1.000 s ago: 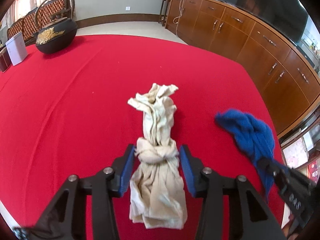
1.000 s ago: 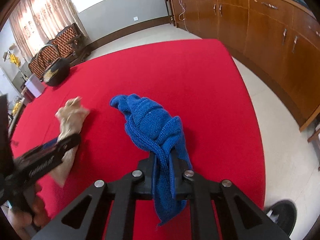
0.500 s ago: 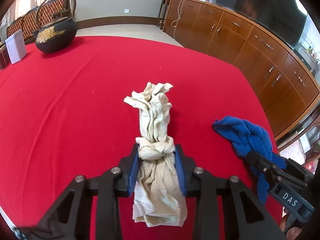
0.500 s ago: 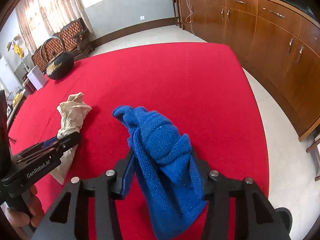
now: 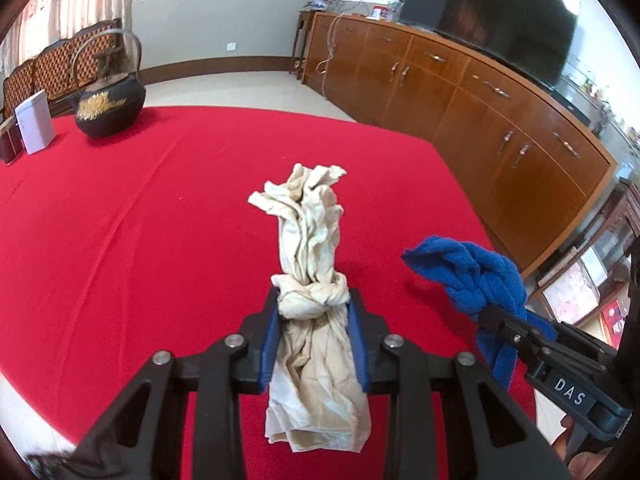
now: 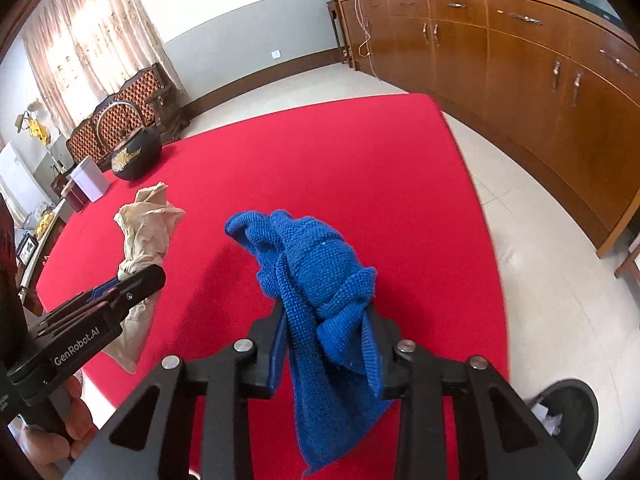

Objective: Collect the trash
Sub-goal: 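Lift and carry the beige cloth and blue towel over the black bin with both tools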

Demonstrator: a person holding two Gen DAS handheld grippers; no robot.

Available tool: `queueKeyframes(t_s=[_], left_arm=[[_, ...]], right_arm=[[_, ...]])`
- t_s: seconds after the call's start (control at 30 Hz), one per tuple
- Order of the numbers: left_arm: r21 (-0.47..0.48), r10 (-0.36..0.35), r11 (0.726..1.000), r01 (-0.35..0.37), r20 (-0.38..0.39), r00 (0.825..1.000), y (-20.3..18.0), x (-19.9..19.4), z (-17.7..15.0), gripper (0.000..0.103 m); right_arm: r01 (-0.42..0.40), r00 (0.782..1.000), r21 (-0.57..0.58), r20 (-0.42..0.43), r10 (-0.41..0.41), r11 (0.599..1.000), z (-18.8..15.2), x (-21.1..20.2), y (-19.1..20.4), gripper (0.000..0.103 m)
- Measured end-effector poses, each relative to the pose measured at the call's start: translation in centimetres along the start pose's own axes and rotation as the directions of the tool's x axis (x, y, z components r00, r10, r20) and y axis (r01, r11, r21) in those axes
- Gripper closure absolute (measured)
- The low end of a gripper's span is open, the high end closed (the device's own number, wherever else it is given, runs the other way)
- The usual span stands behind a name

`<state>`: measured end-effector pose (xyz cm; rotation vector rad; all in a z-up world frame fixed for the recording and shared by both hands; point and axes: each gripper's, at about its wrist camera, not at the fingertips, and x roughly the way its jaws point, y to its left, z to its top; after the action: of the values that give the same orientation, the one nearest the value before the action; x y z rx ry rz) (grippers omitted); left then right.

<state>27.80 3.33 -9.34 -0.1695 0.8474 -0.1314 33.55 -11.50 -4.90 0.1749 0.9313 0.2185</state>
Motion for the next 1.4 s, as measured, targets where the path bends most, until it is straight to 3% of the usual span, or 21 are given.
queueKeyframes(t_s=[0.73,1.03,1.4], left_arm=[[0.127,-0.128,0.984,0.128,-0.011,0.992,-7.1,-6.0,-5.2,0.071],[0.218,-0.213,0.951,0.219,-0.051,0.976,-12.8,-6.5,-7.1,0.071],[0.314,-0.302,0.889,0.333,-0.146,0.942,-19.9,-6.0,-9.8,0.071]], right_arm=[[0.036,0.997,0.146,0.057,-0.045,0.989,-9.4,-12.3,-5.1,0.068],[0.092,0.991,0.242,0.076,-0.113,0.966,-12.7,-16.3,-9.4,0.068],[0.19,0.97,0.392,0.066,-0.233,0.9,-18.0,-21.1,-17.1,0.068]])
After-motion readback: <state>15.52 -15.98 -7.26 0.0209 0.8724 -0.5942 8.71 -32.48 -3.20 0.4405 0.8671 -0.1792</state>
